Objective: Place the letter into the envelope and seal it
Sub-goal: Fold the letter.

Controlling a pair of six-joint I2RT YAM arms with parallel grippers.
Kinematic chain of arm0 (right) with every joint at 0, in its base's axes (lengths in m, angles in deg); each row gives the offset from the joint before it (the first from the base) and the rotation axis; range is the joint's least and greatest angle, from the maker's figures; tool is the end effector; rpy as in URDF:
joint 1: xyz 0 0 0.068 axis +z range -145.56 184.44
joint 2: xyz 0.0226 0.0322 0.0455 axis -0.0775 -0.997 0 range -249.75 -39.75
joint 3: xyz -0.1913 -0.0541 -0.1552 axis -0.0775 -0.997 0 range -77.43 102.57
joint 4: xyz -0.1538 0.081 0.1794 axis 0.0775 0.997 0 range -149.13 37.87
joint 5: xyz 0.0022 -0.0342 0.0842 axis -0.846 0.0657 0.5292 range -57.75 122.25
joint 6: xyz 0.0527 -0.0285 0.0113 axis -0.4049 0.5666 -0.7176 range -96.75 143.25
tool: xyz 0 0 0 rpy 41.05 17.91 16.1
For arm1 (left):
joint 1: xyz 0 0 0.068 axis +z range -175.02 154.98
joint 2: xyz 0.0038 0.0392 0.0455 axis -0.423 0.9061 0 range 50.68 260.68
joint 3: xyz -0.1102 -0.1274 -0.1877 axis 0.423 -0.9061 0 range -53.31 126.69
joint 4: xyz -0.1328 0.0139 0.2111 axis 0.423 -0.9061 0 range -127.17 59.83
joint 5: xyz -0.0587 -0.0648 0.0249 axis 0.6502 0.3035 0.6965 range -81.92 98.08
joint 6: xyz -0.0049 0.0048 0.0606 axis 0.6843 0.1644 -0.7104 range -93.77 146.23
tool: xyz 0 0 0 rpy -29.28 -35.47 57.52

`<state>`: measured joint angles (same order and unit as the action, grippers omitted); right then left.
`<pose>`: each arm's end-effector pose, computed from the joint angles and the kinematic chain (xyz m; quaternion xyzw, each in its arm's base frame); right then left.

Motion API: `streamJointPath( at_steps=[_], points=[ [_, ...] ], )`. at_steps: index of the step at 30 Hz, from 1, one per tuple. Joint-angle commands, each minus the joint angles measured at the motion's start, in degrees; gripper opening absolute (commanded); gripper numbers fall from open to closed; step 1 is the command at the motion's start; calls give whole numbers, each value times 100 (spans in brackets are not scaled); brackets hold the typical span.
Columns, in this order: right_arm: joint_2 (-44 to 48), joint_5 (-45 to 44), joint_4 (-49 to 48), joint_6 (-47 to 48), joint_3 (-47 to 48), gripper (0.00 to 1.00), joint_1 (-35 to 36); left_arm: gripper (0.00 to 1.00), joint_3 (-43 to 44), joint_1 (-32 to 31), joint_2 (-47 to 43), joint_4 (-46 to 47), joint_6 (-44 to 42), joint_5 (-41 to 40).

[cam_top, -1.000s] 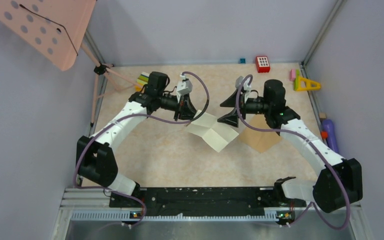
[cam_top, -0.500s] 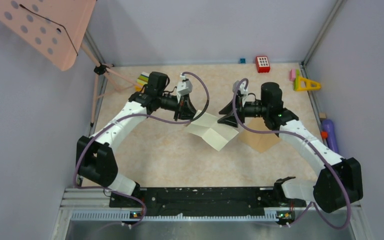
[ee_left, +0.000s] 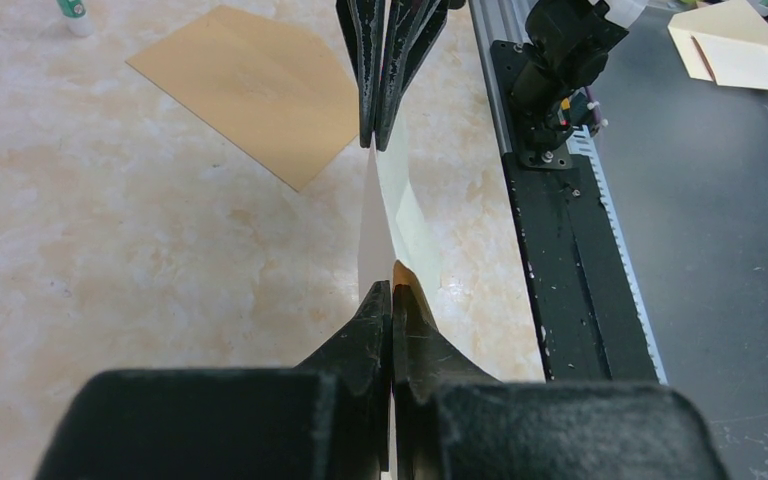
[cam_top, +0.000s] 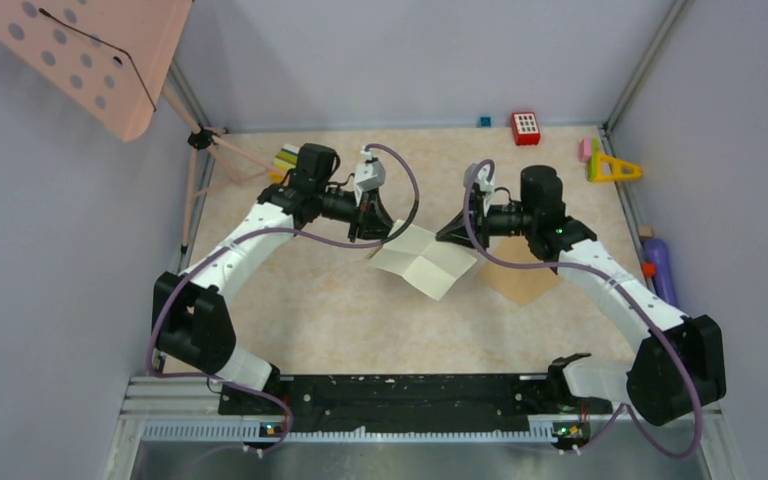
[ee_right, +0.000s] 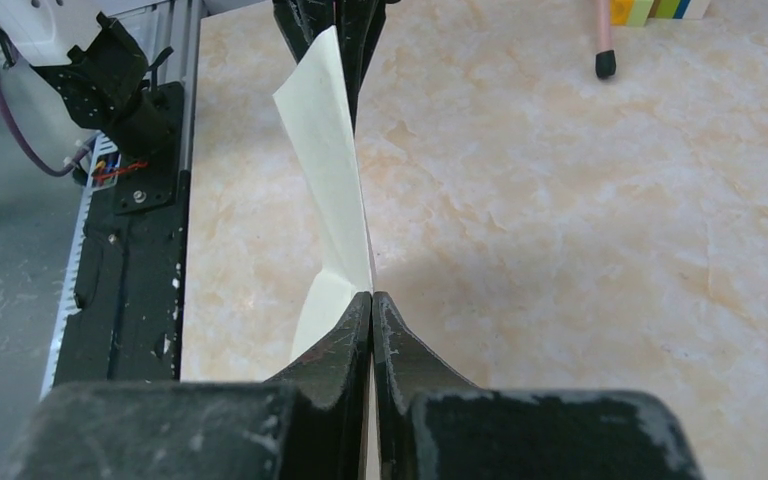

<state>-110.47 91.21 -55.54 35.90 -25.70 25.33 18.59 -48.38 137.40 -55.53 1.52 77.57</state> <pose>0.2377 0.1325 0.2862 -0.4704 0.6146 0.4430 0.4525 0.2723 -0.1641 0.2962 0.5227 0.5830 -0.5128 0.3521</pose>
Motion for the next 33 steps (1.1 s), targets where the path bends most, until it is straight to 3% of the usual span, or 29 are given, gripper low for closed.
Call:
streamJointPath(
  at_steps=[1, 3, 4, 7, 8, 9, 11, 16, 25, 33],
  points=[
    [65, 21, 160, 195, 154, 0, 69, 0, 179, 2, -317, 208, 68, -2],
    [82, 7, 220, 167, 211, 0, 65, 3, 199, 14, -331, 253, 125, -113],
    [84, 3, 236, 141, 226, 0, 70, 12, 233, 28, -337, 276, 163, -222],
    [97, -46, 323, 111, 270, 0, 66, 46, 370, 272, -397, 296, 312, -535],
    [101, -55, 374, 126, 275, 0, 65, 64, 395, 445, -419, 465, 557, -416],
    [110, -66, 407, 146, 277, 0, 69, 76, 395, 642, -439, 703, 842, -202],
    [131, -88, 387, 152, 224, 0, 65, 88, 395, 1012, -453, 1295, 1565, 242],
    [107, -106, 177, -15, 169, 0, 69, 93, 363, 901, -544, 1555, 1879, 352],
    [-39, -426, -104, -564, 201, 0, 65, 95, 225, 51, -596, 1341, 1706, -492],
    [-180, -558, -39, -650, 321, 0, 65, 95, 332, -213, -559, 775, 1076, -949]
  ],
)
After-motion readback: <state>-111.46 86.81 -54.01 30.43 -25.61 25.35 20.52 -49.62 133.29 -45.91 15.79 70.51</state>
